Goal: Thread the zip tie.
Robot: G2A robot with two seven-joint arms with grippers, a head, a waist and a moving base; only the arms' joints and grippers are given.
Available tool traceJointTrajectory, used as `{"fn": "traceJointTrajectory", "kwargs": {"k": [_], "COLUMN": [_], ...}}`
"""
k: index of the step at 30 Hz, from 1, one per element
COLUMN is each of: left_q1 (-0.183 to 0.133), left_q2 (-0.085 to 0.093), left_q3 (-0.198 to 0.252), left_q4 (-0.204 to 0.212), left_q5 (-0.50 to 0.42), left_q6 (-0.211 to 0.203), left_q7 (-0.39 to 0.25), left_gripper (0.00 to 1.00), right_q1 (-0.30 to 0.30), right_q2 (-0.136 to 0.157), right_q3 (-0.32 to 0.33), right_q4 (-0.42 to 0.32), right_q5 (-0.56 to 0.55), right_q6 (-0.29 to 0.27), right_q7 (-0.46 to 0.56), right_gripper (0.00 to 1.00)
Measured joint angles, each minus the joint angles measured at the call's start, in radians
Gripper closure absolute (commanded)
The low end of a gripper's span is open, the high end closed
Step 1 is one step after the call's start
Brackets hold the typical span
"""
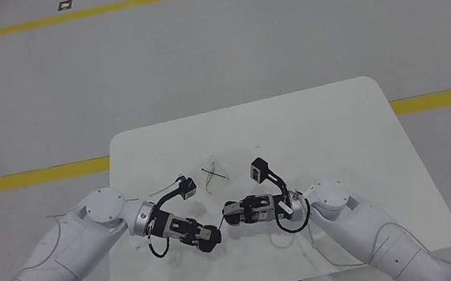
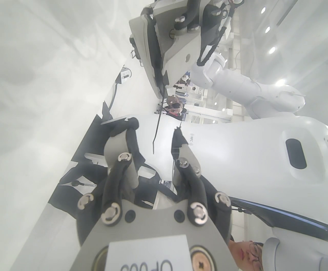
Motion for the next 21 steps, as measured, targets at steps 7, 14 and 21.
{"fn": "traceJointTrajectory", "kwargs": {"k": [7, 14, 21], "left_q1": [0.019, 0.037, 0.037], "left_q2": [0.009, 0.016, 0.016], "left_q3": [-0.033, -0.055, -0.055], "left_q4": [0.005, 0.007, 0.007], "left_q5": [0.012, 0.014, 0.014], "left_q6": [-0.013, -0.02, -0.02], "left_q7": [0.07, 0.111, 0.111], "left_gripper": [0.0, 0.0, 0.0], "right_q1": [-0.033, -0.056, -0.064], "right_q2": [0.016, 0.022, 0.019], "right_q3": [0.063, 0.088, 0.088], "right_q4": [-0.013, -0.028, -0.045], "right_q5": [-0.003, -0.005, 0.036], "right_q6": [-0.004, -0.002, 0.005], "right_q7": [-0.051, -0.097, -0.111], "right_gripper": [1.0, 1.0, 1.0]}}
